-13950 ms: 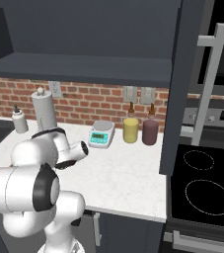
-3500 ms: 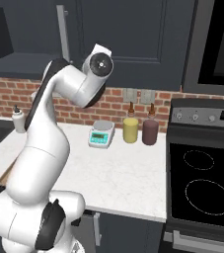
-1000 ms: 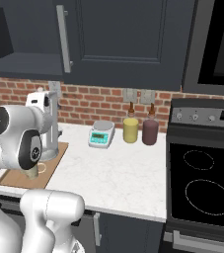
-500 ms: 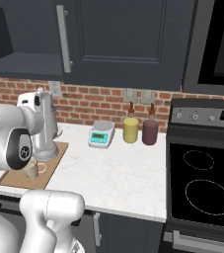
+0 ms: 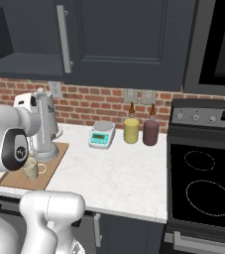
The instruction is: Pick the kettle from the counter and place it on the tray. Then pick the mug from the cabinet and place it on the tray. Then close the cabinet doors.
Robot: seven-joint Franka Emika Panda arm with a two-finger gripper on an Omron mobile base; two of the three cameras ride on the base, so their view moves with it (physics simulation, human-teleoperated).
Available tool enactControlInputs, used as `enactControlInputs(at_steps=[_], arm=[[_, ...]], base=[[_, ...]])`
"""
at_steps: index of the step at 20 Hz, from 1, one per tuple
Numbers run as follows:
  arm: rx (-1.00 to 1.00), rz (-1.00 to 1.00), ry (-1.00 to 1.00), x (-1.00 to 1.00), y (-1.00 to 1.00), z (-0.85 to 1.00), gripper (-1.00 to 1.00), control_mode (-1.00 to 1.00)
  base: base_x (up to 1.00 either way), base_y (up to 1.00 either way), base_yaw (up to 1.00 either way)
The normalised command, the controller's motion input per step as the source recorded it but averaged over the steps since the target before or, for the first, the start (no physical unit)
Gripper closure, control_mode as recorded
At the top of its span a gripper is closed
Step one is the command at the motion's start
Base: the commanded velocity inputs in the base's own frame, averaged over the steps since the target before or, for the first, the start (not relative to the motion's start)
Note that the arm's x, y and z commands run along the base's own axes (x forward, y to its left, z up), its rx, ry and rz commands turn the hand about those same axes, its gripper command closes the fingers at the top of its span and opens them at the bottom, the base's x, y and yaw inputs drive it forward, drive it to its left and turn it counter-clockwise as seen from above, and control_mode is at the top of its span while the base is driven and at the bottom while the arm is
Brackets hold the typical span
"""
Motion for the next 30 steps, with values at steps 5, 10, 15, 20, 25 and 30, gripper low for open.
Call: enactControlInputs(at_steps=[5,10,15,20,25,30], arm=[[-0.05,0.0,0.0,0.0,0.1,0.0,-1.0,-1.0],[-0.07,0.0,0.0,0.0,0.12,-0.01,-1.0,-1.0],[-0.06,0.0,0.0,0.0,0.12,0.0,-1.0,-1.0],[-0.08,0.0,0.0,-0.04,0.2,0.0,-1.0,-1.0],[-0.13,0.0,-0.01,-0.12,0.35,0.0,-1.0,-1.0],[-0.14,0.0,-0.03,-0.18,0.37,0.0,-1.0,-1.0]], base=[[0.0,0.0,0.0],[0.0,0.0,0.0],[0.0,0.0,0.0],[0.0,0.0,0.0],[0.0,0.0,0.0],[0.0,0.0,0.0]])
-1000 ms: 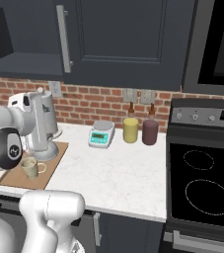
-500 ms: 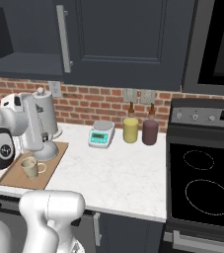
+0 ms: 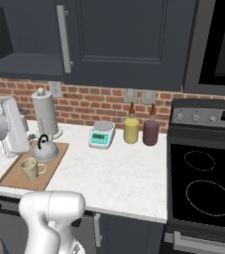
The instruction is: Pick the kettle from the counter and place it on the tray. Then pick the mug from the cabinet and place it on the tray. Then close the cabinet doors.
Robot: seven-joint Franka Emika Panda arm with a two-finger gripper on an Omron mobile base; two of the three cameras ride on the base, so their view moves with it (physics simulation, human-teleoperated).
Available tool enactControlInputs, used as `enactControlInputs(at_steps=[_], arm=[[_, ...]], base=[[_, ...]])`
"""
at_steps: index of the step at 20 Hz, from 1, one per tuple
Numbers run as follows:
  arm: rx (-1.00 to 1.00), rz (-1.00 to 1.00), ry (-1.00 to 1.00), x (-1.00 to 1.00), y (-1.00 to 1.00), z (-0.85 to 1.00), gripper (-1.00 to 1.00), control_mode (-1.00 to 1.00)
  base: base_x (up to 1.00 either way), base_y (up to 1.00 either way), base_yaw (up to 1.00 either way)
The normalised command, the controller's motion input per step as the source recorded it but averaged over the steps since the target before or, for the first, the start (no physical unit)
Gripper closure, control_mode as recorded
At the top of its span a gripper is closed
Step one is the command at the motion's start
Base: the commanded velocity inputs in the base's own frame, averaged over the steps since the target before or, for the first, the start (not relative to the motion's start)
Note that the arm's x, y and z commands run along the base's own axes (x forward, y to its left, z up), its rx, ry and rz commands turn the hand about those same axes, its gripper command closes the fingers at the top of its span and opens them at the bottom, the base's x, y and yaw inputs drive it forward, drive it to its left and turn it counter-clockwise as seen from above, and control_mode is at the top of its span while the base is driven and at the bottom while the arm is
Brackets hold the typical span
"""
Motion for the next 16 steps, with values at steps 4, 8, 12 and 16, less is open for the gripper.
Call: enactControlInputs(at_steps=[4,8,12,16], arm=[[-0.19,0.0,-0.11,-0.29,0.53,0.0,-1.0,-1.0],[-0.21,0.0,-0.17,-0.36,0.59,0.0,-1.0,-1.0],[-0.14,0.0,-0.21,-0.48,0.45,0.11,-1.0,-1.0],[-0.14,0.0,-0.18,-0.53,0.61,0.23,-1.0,-1.0]], base=[[0.0,0.0,0.0],[0.0,0.0,0.0],[0.0,0.0,0.0],[0.0,0.0,0.0]])
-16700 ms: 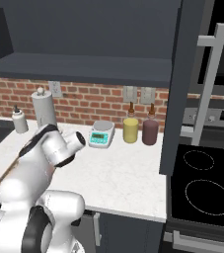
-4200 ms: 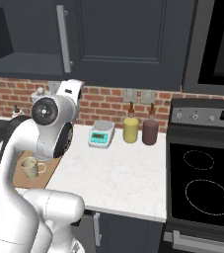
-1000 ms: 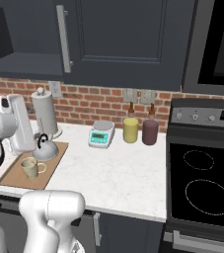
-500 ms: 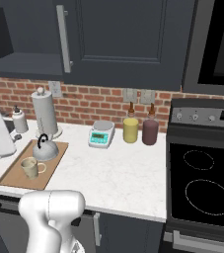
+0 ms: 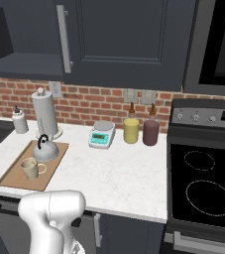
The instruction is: Pick the kettle from the counter and place it on the tray. Then pick the mug from the cabinet and place it on the tray. Then close the cabinet doors.
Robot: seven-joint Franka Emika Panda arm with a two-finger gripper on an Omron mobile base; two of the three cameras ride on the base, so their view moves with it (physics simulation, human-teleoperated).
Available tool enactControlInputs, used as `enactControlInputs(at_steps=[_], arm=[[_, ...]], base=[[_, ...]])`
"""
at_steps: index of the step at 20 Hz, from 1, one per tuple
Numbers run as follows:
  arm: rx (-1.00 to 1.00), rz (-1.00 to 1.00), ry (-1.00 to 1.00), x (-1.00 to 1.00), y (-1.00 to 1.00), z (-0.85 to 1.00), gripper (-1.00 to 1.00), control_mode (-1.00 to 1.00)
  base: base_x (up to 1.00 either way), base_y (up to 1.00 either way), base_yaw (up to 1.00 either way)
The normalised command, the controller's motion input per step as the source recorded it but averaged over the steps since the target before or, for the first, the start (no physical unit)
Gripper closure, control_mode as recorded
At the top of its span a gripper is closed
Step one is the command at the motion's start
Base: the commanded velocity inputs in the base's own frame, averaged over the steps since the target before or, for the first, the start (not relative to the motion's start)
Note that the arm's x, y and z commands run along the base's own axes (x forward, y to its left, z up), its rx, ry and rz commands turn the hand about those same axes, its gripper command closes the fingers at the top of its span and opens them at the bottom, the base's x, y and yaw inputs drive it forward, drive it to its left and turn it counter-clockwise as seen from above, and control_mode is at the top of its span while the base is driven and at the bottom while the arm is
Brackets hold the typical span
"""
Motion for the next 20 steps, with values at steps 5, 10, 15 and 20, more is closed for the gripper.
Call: enactControlInputs(at_steps=[5,10,15,20], arm=[[-0.12,0.0,-0.04,-0.07,0.86,-0.02,-1.0,-1.0],[-0.1,0.0,0.0,0.0,0.82,-0.01,-1.0,-1.0],[-0.08,0.0,-0.02,0.0,0.68,-0.02,-1.0,-1.0],[-0.04,0.0,-0.1,0.0,0.29,-0.21,-1.0,-1.0]], base=[[0.0,0.0,0.0],[0.0,0.0,0.0],[0.0,0.0,0.0],[0.0,0.0,0.0]])
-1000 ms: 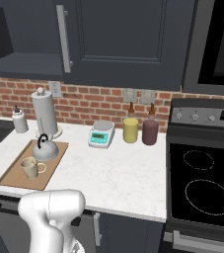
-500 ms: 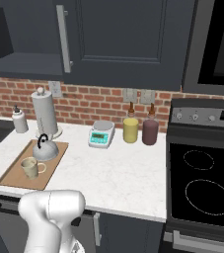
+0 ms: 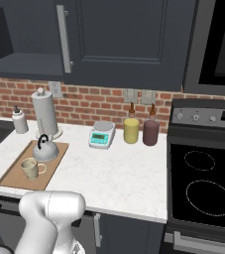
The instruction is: Pick the kettle from the counter and place it on the tray. Then pick the mug from the cabinet and place it on the tray. Then close the cabinet doors.
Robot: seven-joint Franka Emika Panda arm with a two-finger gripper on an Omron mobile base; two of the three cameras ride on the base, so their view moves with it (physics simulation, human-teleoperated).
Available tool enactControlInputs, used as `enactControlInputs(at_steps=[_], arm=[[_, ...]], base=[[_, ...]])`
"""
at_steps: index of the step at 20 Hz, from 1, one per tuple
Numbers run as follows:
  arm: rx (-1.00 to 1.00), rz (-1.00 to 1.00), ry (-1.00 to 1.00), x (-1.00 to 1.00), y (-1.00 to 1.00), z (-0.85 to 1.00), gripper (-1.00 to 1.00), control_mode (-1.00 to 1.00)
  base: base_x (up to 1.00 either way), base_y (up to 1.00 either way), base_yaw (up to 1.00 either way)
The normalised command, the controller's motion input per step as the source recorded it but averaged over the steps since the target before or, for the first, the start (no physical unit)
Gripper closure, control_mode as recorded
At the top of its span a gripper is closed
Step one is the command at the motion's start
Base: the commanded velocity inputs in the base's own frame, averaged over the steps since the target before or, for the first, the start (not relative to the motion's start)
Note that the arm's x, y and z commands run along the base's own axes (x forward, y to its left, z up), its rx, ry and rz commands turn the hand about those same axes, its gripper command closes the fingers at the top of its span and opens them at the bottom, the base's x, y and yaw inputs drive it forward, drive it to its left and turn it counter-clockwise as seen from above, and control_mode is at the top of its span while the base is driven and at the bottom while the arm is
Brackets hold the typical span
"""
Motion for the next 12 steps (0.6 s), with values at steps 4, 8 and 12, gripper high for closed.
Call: enactControlInputs(at_steps=[4,8,12], arm=[[-0.03,0.0,-0.14,0.02,0.12,-0.19,-1.0,-1.0],[-0.03,0.0,-0.15,0.01,0.03,-0.17,-1.0,-1.0],[-0.01,0.0,-0.15,0.0,0.11,-0.09,-1.0,-1.0]], base=[[0.0,0.0,0.0],[0.0,0.0,0.0],[0.0,0.0,0.0]])
